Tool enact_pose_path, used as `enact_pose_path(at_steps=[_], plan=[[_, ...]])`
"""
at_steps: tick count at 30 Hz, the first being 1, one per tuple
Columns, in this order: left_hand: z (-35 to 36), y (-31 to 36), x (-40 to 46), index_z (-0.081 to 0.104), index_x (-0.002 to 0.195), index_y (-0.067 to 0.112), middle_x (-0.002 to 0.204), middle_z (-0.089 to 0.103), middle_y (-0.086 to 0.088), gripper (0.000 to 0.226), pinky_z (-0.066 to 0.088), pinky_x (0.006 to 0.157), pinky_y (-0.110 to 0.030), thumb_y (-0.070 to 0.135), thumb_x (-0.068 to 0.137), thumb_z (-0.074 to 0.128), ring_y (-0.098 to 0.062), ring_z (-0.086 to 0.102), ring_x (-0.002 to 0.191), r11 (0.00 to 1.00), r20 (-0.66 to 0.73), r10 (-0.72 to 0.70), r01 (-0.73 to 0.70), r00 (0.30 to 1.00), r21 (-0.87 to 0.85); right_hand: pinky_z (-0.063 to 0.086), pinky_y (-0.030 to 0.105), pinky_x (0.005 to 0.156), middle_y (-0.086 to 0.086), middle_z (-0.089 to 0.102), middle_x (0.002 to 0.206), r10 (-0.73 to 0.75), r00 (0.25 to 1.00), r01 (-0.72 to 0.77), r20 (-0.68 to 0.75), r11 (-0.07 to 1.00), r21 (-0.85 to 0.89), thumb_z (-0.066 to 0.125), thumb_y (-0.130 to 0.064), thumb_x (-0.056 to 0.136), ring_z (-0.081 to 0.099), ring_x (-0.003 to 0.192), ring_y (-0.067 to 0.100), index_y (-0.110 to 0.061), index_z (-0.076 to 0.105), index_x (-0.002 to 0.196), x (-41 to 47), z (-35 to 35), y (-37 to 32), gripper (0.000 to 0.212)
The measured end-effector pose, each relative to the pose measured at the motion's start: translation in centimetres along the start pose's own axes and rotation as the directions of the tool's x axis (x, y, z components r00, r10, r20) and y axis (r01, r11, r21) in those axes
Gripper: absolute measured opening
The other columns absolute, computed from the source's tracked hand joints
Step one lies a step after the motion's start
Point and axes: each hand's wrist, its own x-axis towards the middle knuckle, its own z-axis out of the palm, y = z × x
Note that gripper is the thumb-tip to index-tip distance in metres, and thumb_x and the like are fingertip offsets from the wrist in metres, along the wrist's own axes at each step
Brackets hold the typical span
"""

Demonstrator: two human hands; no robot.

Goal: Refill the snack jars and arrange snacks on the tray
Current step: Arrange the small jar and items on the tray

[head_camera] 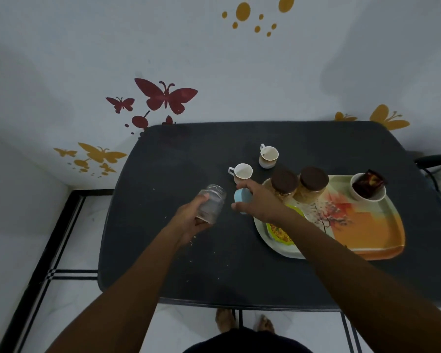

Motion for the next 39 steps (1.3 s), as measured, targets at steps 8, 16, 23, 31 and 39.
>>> enact_pose_path(at_steps=[8,16,23,31,39], plan=[[0.2,-2.9,3.2,0.057,0.118,0.012,0.109,0.066,-0.006,0.041,0.049,0.071,-0.027,0.024,0.085,0.078,-0.017,0.063,0.091,0.947,-0.1,0.092,-0.056,0.991,0.316,0.047,0.035,0.1,0.015,0.045,0.133,0.067,0.993,-0.038,0.095,0.957,-0.287,0.078,-0.023,0.084,0.054,0.118,0.029,-0.022,0.048,0.141,2.3,4.2,2.9,0.065],[-0.9,-3.8,6.4,0.046,0.114,0.031,0.114,0.059,0.003,0.073,0.052,0.085,-0.034,0.04,0.057,0.092,-0.019,0.058,0.107,0.718,0.067,0.196,-0.19,0.978,0.67,0.052,0.042,0.094,0.012,0.047,0.132,0.109,0.987,-0.044,0.119,0.889,-0.456,0.078,-0.03,0.08,0.053,0.118,0.031,-0.022,0.047,0.139,4.2,7.5,5.4,0.067],[-1.1,-4.4,7.6,0.047,0.117,0.029,0.113,0.063,0.004,0.077,0.057,0.087,-0.039,0.032,0.058,0.096,-0.021,0.065,0.103,0.594,0.178,0.231,-0.283,0.957,0.753,0.051,0.043,0.093,0.011,0.051,0.126,0.059,0.994,-0.001,0.096,0.856,-0.517,0.076,-0.025,0.08,0.053,0.115,0.032,-0.019,0.051,0.129,4.7,8.5,7.1,0.056],[-1.1,-5.2,7.3,0.044,0.114,0.024,0.1,0.064,0.005,0.063,0.053,0.07,-0.024,0.007,0.068,0.084,-0.016,0.066,0.09,0.56,0.259,0.258,-0.363,0.931,0.745,0.049,0.046,0.096,0.011,0.048,0.134,0.034,0.997,0.012,0.074,0.837,-0.547,0.07,-0.013,0.082,0.047,0.124,0.032,-0.019,0.047,0.142,4.5,9.1,7.5,0.064],[-2.1,-5.6,7.3,0.046,0.124,0.021,0.107,0.067,0.001,0.066,0.057,0.088,-0.043,0.003,0.072,0.081,-0.019,0.068,0.097,0.542,0.252,0.27,-0.363,0.929,0.758,0.048,0.043,0.099,0.011,0.044,0.139,0.003,0.997,0.047,0.078,0.771,-0.636,0.071,-0.014,0.083,0.045,0.127,0.032,-0.017,0.04,0.148,4.2,9.7,7.8,0.072]])
